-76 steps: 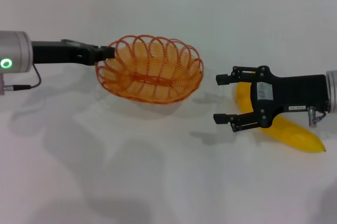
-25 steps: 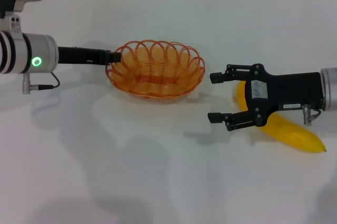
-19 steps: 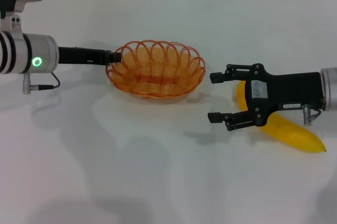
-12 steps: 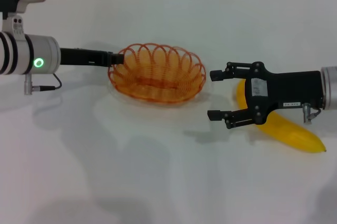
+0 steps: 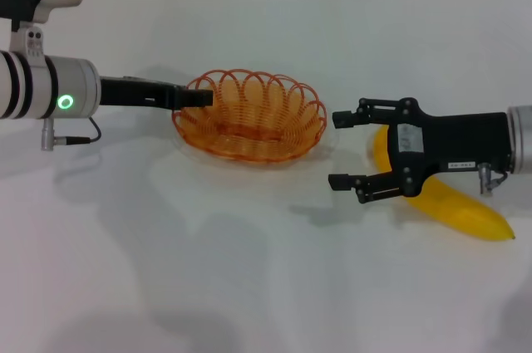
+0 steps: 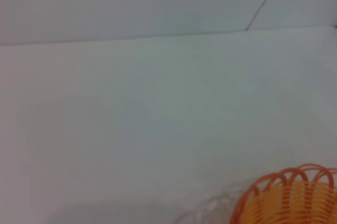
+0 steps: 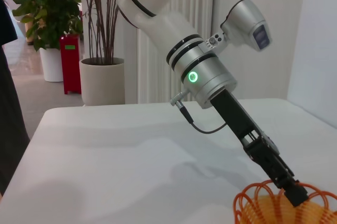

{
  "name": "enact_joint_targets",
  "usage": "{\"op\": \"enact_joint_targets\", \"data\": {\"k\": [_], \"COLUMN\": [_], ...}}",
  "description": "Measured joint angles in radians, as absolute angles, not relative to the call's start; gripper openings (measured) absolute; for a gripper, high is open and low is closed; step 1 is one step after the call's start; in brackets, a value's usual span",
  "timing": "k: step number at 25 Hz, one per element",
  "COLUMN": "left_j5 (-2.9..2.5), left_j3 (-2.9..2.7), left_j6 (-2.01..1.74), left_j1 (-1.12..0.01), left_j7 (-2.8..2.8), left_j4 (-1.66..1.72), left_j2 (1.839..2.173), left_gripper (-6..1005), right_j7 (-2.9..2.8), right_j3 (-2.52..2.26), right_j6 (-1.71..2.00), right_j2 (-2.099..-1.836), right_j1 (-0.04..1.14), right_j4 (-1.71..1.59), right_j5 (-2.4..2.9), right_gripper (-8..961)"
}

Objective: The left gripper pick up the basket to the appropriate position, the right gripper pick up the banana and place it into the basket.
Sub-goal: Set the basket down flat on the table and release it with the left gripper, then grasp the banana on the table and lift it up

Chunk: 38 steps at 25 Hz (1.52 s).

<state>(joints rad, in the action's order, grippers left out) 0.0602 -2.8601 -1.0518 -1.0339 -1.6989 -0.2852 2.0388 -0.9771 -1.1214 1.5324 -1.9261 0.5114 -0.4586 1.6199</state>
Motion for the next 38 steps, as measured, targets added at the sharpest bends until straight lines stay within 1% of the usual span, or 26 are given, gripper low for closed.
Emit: {"op": "enact_joint_targets", "data": {"k": [6,11,14,16,17,18,20,23,29,33,38], "left_j5": [0.082,0.115,0.192,0.267,0.267,0.352,0.420,0.523,0.534,0.526,0.508], "left_j3": [-2.859,-2.858,-2.856,-2.855,-2.855,-2.853,-2.851,-2.853,-2.851,-2.855,-2.853], "left_j6": [-1.053,-1.089,-1.206,-1.302,-1.302,-1.406,-1.481,-1.591,-1.631,-1.620,-1.592], "left_j1": [-1.029,-1.016,-0.975,-0.924,-0.924,-0.854,-0.798,-0.677,-0.524,-0.477,-0.471], "left_j7": [-1.662,-1.588,-1.486,-1.407,-1.407,-1.293,-1.187,-1.009,-0.748,-0.613,-0.606], "left_j4": [-0.297,-0.313,-0.377,-0.424,-0.424,-0.460,-0.470,-0.470,-0.419,-0.353,-0.338], "left_j2": [2.038,2.036,2.037,2.038,2.038,2.038,2.039,2.040,2.044,2.043,2.045], "left_gripper": [599,825,853,871,881,890,889,888,886,884,881], "right_j7": [-0.977,-0.977,-0.977,-0.975,-0.973,-0.973,-0.973,-0.970,-0.965,-0.957,-0.954], "right_j3": [-1.104,-1.074,-1.060,-1.053,-1.049,-1.046,-1.034,-1.017,-0.992,-0.970,-0.966], "right_j6": [1.544,1.573,1.581,1.584,1.584,1.584,1.584,1.585,1.585,1.585,1.583], "right_j2": [-1.921,-1.912,-1.909,-1.909,-1.909,-1.909,-1.909,-1.909,-1.910,-1.910,-1.909], "right_j1": [0.500,0.483,0.476,0.473,0.471,0.471,0.469,0.463,0.445,0.428,0.420], "right_j4": [-0.459,-0.459,-0.459,-0.459,-0.459,-0.459,-0.459,-0.459,-0.459,-0.459,-0.459], "right_j5": [1.620,1.620,1.620,1.620,1.620,1.620,1.620,1.620,1.620,1.622,1.632], "right_gripper": [881,881,881,881,881,881,881,881,881,881,881]}}
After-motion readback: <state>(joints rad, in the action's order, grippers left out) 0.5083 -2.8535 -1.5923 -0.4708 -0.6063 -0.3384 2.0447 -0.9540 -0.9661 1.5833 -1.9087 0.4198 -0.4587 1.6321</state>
